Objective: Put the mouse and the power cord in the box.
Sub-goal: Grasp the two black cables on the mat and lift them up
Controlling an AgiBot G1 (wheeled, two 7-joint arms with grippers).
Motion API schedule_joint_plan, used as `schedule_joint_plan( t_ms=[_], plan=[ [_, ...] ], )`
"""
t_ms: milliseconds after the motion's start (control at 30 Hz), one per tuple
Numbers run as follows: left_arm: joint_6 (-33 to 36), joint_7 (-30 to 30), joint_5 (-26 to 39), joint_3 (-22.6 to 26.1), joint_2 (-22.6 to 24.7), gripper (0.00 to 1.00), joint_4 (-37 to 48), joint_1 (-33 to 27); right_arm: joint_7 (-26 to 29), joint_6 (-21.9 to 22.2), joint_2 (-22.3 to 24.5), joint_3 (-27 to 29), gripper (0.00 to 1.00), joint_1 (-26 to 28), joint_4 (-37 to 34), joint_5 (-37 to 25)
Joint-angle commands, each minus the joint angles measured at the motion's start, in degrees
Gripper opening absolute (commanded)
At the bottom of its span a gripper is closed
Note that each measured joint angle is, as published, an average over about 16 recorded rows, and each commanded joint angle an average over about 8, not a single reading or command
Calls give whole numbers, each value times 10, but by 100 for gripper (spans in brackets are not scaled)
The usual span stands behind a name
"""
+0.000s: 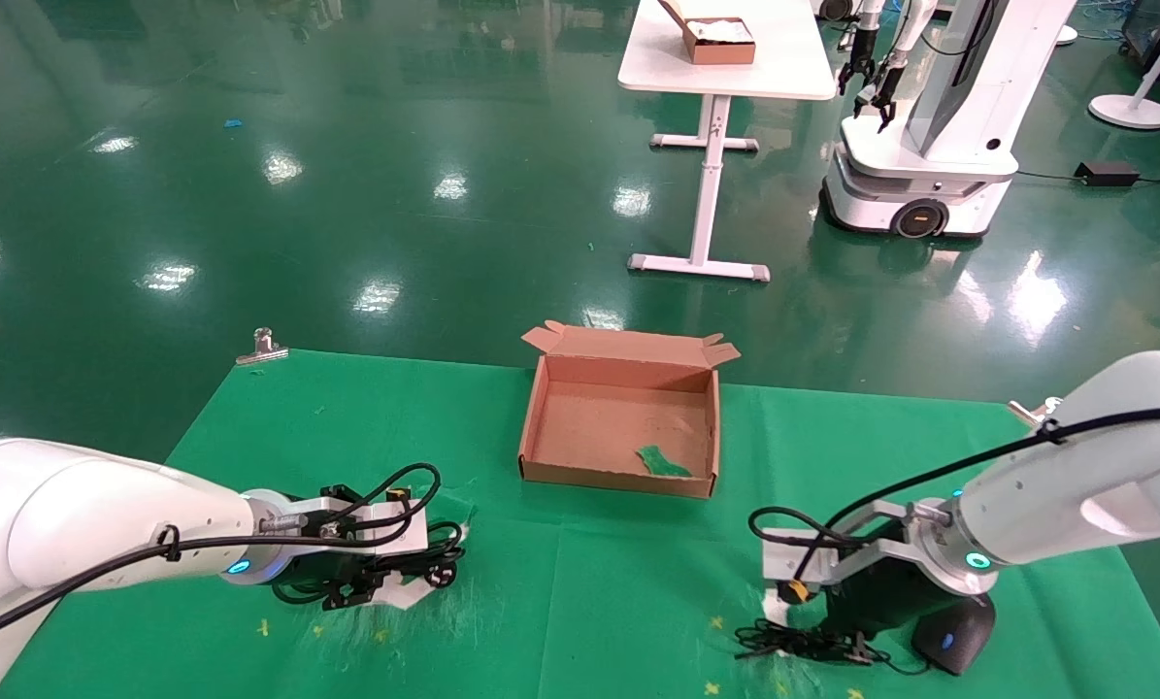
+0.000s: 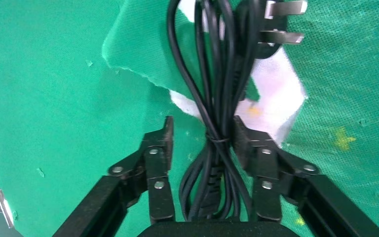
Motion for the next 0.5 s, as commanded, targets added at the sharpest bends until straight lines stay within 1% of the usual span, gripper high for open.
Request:
schedule_joint_plan(
  t_ms=[33,500],
  plan=[
    [0,0,0,0,0,0,0,0,0,0,0,0,0,0,1,0],
    [0,0,1,0,0,0,0,0,1,-1,1,0,0,-1,3,1]
  ],
)
